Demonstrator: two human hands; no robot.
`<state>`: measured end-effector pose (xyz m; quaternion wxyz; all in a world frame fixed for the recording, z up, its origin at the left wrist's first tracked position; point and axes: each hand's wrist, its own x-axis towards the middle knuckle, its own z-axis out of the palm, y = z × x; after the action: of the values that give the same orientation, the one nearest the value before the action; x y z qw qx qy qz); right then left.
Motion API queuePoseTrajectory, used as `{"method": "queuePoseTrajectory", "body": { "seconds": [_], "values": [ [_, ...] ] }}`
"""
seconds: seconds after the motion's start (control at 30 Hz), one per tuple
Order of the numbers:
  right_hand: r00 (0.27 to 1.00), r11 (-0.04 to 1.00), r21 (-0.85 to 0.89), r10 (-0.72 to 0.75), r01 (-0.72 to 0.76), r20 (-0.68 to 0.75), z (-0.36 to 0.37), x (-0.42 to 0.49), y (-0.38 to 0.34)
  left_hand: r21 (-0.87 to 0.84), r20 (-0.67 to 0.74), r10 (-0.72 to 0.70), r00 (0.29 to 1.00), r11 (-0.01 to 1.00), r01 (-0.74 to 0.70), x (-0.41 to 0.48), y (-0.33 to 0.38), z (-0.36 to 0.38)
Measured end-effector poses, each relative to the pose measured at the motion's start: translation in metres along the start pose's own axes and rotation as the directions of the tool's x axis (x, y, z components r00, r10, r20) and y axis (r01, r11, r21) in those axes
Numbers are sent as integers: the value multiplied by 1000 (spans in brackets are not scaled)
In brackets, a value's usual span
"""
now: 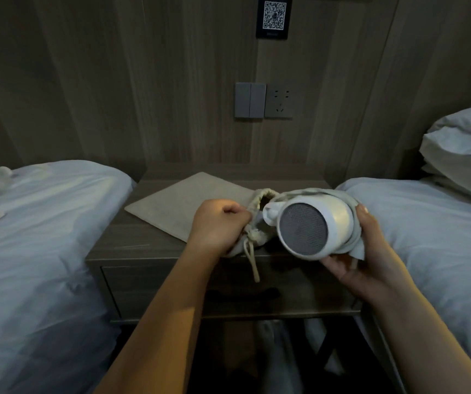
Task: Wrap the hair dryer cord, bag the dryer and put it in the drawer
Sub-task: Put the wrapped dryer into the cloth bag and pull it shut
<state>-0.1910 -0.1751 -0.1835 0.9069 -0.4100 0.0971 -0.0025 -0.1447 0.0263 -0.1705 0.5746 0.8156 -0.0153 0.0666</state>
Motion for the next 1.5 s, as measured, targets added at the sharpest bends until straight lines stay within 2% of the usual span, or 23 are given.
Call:
{"method": "queuePoseTrajectory", "body": {
  "seconds": [0.13, 0.2, 0.37, 0.53, 0.67, 0.83, 0.93, 1.0, 1.1, 1.17, 1.27, 1.37, 1.43, 1.5],
  "values": [
    [998, 970, -233, -62, 64, 16, -9, -5, -11, -80, -60, 53, 997, 995, -58, 1, 0, -1],
    [996, 958, -274, -89, 85, -1, -9, -6, -11, -77, -38, 90, 995, 993, -93, 1, 1, 0],
    [986, 984, -139, -123, 107, -115, 1, -1, 2, 100, 242, 94, 966, 988, -121, -4, 5, 0],
    [973, 988, -52, -153, 146, -173, 3, 2, 16, -4, 307, 21, 951, 1000, -21, -10, 9, 5],
    [959, 974, -103, -219, 203, -180, 5, 5, 28, -110, 248, -8, 969, 993, 37, -10, 9, 7],
    [943, 952, -160, -287, 262, -168, 6, 5, 35, -89, 60, 46, 997, 995, -41, -13, 10, 21],
    [939, 944, -165, -311, 287, -147, 5, 6, 36, 65, -58, 175, 983, 983, -171, -16, 7, 26],
    [926, 928, -186, -350, 322, -144, 4, 6, 36, 195, -123, 310, 943, 939, -283, -17, 4, 28],
    [896, 880, -292, -425, 375, -130, 1, 7, 36, 237, -189, 452, 872, 882, -406, -16, 2, 27],
    [883, 855, -333, -455, 398, -113, 1, 8, 38, 214, -142, 487, 862, 865, -453, -15, 2, 28],
    [874, 844, -342, -473, 414, -111, 3, 8, 40, 141, 0, 447, 895, 886, -442, -17, 3, 30],
    [853, 852, -281, -496, 442, -162, 7, 8, 41, -4, 74, 451, 889, 892, -452, -22, 7, 31],
    [840, 872, -193, -486, 450, -240, 8, 9, 37, 98, 96, 485, 869, 864, -493, -23, 8, 32],
    [825, 880, -147, -474, 451, -307, 7, 11, 31, 392, 125, 464, 877, 788, -474, -23, 6, 34]
  ]
}}
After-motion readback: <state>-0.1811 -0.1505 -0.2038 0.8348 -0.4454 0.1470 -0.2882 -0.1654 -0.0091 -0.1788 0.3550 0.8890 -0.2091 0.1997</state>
